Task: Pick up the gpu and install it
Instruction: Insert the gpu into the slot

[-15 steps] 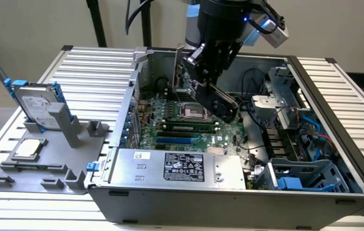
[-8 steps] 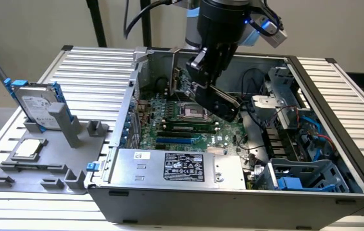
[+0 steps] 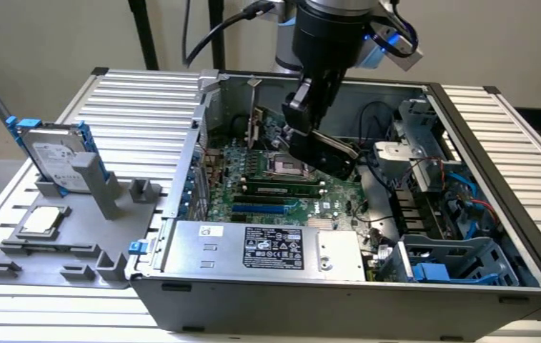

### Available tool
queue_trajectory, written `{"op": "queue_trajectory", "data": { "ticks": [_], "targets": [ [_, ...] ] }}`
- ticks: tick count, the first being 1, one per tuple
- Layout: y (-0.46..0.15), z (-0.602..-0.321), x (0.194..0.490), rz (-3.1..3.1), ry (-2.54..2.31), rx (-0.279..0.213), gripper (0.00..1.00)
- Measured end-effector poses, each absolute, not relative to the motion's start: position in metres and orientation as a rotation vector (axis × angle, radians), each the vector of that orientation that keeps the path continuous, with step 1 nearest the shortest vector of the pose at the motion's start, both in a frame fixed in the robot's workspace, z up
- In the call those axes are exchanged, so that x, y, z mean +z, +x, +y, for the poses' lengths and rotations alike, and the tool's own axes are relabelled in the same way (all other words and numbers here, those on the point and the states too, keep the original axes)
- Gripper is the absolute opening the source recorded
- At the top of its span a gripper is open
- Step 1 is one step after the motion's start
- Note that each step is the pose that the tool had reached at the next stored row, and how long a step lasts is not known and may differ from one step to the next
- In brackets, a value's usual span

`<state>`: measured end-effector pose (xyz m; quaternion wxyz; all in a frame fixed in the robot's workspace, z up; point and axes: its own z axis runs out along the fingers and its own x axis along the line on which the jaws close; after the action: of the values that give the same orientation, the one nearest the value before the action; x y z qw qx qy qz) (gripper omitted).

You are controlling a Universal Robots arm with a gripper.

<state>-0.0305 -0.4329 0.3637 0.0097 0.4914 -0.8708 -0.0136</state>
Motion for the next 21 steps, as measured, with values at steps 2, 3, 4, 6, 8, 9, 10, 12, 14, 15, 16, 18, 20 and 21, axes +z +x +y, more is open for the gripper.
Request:
{"op": "queue_trajectory", "data": {
  "ticks": [2, 3, 4, 6, 8, 9, 10, 12, 14, 15, 16, 18, 20, 21],
  "targets": [
    [-0.03, -0.433, 0.362, -2.69, 1.585, -0.042, 0.27],
    [-0.03, -0.433, 0.361, -2.675, 1.609, -0.042, 0.27],
    [-0.03, -0.433, 0.36, -2.661, 1.634, -0.042, 0.27],
    [-0.03, -0.433, 0.358, -2.631, 1.681, -0.041, 0.27],
    [-0.031, -0.433, 0.356, -2.6, 1.729, -0.041, 0.27],
    [-0.03, -0.433, 0.356, -2.584, 1.752, -0.041, 0.27],
    [-0.03, -0.433, 0.355, -2.569, 1.775, -0.04, 0.27],
    [-0.031, -0.433, 0.353, -2.536, 1.821, -0.039, 0.27],
    [-0.03, -0.433, 0.351, -2.501, 1.869, -0.038, 0.27],
    [-0.03, -0.433, 0.351, -2.485, 1.892, -0.037, 0.27],
    [-0.03, -0.433, 0.35, -2.468, 1.914, -0.037, 0.27],
    [-0.031, -0.433, 0.349, -2.434, 1.958, -0.035, 0.27],
    [-0.031, -0.433, 0.346, -2.399, 2.003, -0.033, 0.27],
    [-0.031, -0.433, 0.345, -2.383, 2.024, -0.032, 0.27]
  ]
}}
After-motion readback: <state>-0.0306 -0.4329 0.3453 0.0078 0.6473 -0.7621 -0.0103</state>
